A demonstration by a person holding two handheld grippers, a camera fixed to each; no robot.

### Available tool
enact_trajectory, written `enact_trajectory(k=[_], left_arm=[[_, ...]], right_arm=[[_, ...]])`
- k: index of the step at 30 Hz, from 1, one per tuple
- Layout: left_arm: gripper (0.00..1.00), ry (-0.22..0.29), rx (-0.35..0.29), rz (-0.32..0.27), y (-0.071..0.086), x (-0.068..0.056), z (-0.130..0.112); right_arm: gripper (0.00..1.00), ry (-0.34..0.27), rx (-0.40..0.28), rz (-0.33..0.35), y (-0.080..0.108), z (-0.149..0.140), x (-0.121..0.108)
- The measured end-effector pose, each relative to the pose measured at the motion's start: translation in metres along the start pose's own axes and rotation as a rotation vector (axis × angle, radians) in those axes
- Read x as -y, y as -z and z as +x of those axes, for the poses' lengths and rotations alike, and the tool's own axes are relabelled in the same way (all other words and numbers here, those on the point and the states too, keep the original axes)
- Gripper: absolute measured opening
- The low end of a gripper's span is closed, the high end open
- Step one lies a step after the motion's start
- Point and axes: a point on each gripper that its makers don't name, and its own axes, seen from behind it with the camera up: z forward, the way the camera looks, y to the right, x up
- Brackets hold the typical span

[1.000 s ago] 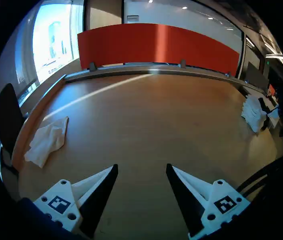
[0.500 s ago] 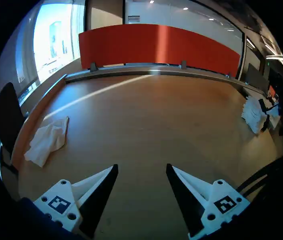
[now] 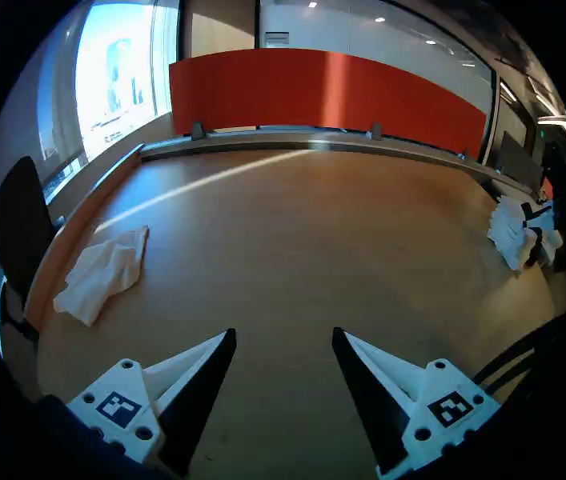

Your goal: Fold towel

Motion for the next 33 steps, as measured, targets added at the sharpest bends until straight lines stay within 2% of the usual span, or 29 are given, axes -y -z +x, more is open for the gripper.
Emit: enact_trajectory(k=[4,10,18,24,33], left_arm=[[0.89,0.007,-0.001,0.008,0.002,0.005,-0.001],[0.89,0.011,-0.001,0.014,0.004,0.01,-0.001],[0.89,0.011,-0.002,0.013,0.004,0.009,-0.001],[0.88,0.007,-0.003,0.009,0.004,0.008,0.0],[0.89,0.007,-0.004,0.009,0.004,0.007,0.001]], right_arm=[[0.76,0.009,0.002,0.017,-0.007,0.003,0.01],[0.65,0.02,0.018,0.028,-0.014,-0.001,0.016],[0.3,0.017,0.026,0.051,-0.015,-0.005,0.022],[0.16,0.014,0.031,0.062,-0.015,-0.006,0.023],[0.12,0.015,0.036,0.082,-0.012,-0.009,0.027]])
